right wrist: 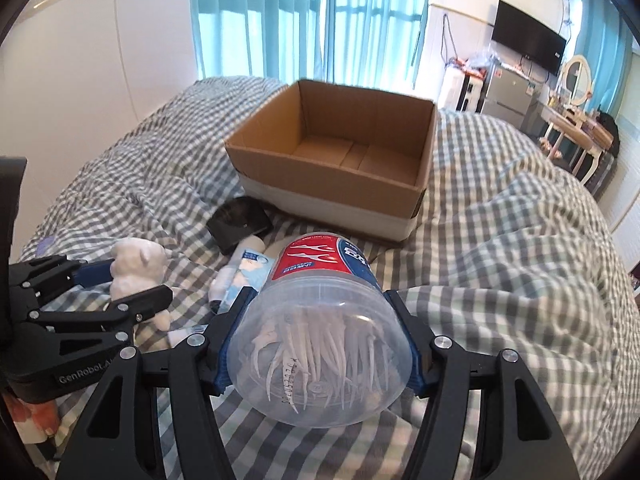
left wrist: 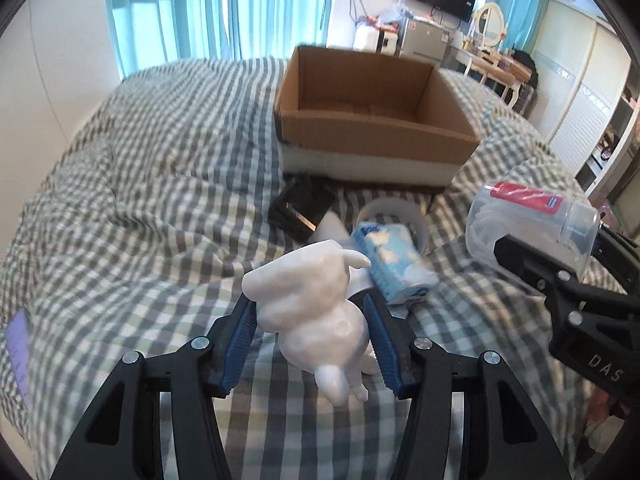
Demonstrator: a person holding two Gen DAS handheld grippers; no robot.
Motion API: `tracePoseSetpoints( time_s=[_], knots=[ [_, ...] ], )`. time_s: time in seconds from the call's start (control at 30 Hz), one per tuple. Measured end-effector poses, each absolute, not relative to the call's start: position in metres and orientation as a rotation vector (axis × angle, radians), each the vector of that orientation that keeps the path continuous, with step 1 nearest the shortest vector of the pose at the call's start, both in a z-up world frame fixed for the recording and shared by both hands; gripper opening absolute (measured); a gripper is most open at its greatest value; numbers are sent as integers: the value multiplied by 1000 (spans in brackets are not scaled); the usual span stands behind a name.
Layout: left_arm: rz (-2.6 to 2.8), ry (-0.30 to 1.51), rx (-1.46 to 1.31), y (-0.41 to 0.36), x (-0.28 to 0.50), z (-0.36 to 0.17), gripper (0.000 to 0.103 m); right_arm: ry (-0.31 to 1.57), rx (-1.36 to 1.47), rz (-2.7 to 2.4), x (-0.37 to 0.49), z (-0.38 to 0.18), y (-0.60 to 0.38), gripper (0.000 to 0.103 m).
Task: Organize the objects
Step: 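Carry plush toy and swab jar into the box and release both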
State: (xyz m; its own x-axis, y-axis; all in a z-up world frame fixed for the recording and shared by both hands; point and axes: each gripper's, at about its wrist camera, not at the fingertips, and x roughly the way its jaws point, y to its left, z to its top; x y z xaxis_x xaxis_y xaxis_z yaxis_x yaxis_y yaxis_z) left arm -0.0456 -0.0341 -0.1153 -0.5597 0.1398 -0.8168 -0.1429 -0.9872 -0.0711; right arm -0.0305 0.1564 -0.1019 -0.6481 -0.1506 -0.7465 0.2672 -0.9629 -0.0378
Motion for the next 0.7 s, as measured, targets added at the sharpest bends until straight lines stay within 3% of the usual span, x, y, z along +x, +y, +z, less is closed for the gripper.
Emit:
tracePoseSetpoints(
  time_s=[0.7],
  knots=[
    [2788,104,-1017,-27,-33,8,55,304,889,-2749,-5,7,146,63]
  ],
)
